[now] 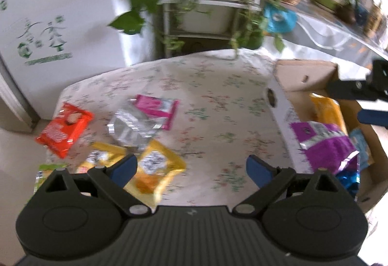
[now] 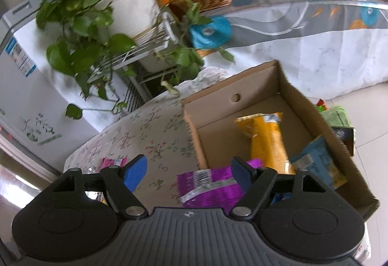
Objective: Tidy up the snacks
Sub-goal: 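Move both grippers back over the remaining snacks on the table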
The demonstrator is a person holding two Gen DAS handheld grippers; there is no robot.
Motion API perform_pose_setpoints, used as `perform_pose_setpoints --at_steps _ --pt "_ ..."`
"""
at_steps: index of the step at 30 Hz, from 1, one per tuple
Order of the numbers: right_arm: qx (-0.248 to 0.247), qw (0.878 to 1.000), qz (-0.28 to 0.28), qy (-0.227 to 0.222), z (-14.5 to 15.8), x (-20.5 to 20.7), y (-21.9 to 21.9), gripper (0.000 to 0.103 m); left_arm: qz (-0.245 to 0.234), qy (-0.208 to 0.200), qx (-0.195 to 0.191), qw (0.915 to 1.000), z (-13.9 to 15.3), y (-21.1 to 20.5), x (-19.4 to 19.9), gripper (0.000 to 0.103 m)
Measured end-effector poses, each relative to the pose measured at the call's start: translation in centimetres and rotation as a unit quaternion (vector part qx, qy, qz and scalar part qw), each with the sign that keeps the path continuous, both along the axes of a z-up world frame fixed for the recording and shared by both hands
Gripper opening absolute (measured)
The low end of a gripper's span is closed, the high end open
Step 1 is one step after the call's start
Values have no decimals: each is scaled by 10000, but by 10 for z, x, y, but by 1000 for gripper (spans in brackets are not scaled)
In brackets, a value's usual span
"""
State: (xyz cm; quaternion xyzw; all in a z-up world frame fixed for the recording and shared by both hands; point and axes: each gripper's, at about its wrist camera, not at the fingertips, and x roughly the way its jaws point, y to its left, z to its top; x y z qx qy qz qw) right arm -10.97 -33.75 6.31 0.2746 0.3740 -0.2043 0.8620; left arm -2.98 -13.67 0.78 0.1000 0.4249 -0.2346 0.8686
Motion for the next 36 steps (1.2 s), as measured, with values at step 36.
perform_pose_setpoints --at_steps 36 --pt "-100 9913 1218 496 -42 87 107 82 1619 804 371 9828 -70 182 116 97"
